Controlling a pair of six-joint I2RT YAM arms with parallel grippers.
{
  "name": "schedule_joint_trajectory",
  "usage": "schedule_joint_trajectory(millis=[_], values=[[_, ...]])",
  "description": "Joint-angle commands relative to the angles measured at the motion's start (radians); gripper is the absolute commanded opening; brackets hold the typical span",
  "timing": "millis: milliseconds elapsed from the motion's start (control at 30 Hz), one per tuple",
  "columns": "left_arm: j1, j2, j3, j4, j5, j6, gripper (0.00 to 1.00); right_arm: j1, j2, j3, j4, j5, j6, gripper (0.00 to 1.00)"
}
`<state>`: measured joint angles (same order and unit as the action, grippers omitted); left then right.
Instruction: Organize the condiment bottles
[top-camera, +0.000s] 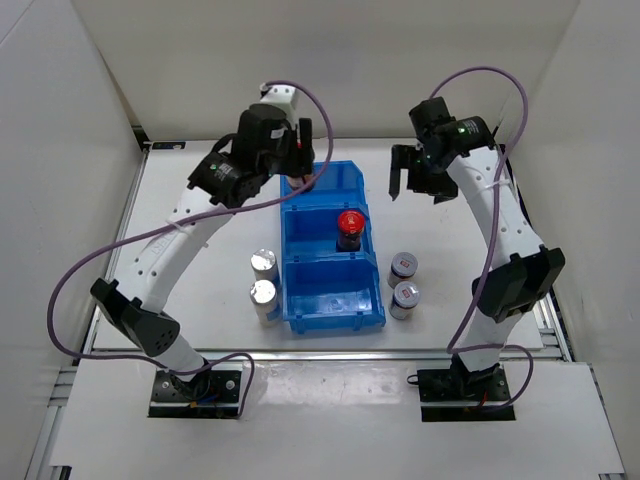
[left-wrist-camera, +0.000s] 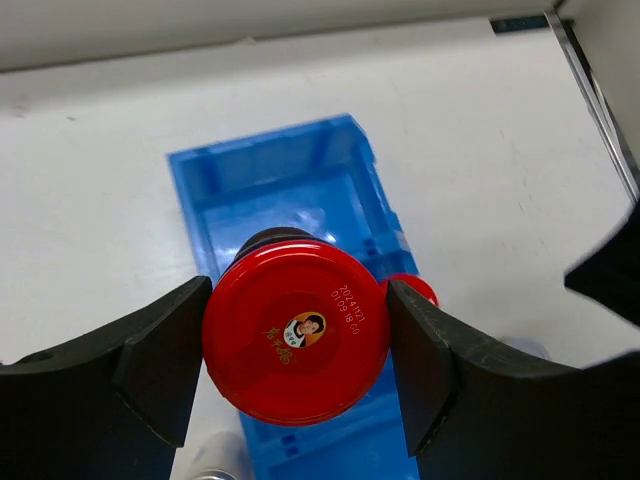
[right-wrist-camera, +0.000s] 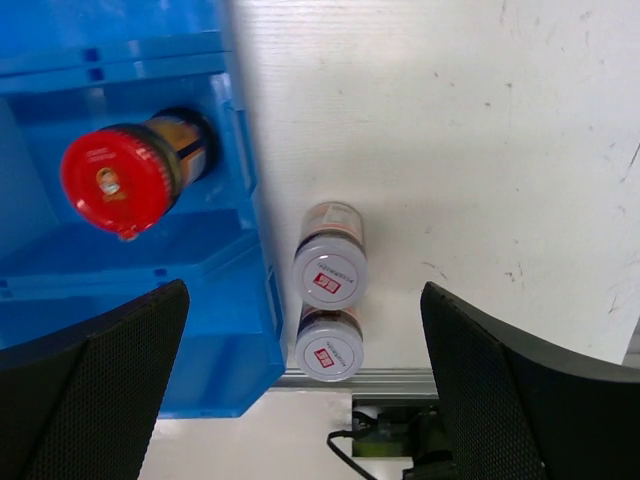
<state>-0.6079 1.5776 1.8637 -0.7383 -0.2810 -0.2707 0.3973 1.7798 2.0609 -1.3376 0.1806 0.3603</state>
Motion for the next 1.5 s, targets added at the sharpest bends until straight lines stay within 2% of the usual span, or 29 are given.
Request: schedule_joint_trajectory(millis=[0,267,533,767,800,900,933,1033,1133,1167,1467], values=[[-0.068,-0.001,0.02,0.005,-0.014,-0.048,0.11,-0.07,-0.028,-0.053,-0.046,-0.041,0.055,1.0],[-0.081,0.034,-0.124,0.014,0.028,-0.183,0.11,-0.101,-0.083,-0.139,-0.011,-0.102,0.045,1.0],[-0.101,0.153,-0.202,0.06,0.019,-0.203,0.11,-0.101,-0.083,-0.232,0.028,-0.141,0.013,1.0],[-0.101,0.197,-0.256,0.116,0.028,-0.214,0.12,-0.101,-0.074,-0.31,0.046,-0.214,-0.035,1.0],[-0.101,0.197,-0.265,0.116,0.028,-0.214,0.14,-0.101,-0.074,-0.329,0.046,-0.214,-0.035,1.0],[-0.101,0.188,-0.297,0.116,0.048,-0.214,0.32,-0.101,-0.05,-0.34,0.046,-0.237,-0.046,1.0],[-0.101,0.188,-0.31,0.116,0.063,-0.214,0.45,-0.101,-0.034,-0.349,0.034,-0.237,-0.046,1.0],[-0.101,0.188,-0.331,0.116,0.075,-0.214,0.76,-0.101,-0.008,-0.381,0.012,-0.26,-0.057,1.0],[-0.092,0.168,-0.342,0.116,0.062,-0.205,0.9,-0.101,0.001,-0.4,0.012,-0.26,-0.057,1.0],[-0.092,0.156,-0.351,0.116,0.052,-0.194,1.0,-0.092,0.001,-0.415,0.021,-0.26,-0.057,1.0],[-0.029,-0.014,-0.36,0.085,0.005,-0.101,1.0,-0.092,0.03,-0.51,0.063,-0.26,-0.066,1.0]])
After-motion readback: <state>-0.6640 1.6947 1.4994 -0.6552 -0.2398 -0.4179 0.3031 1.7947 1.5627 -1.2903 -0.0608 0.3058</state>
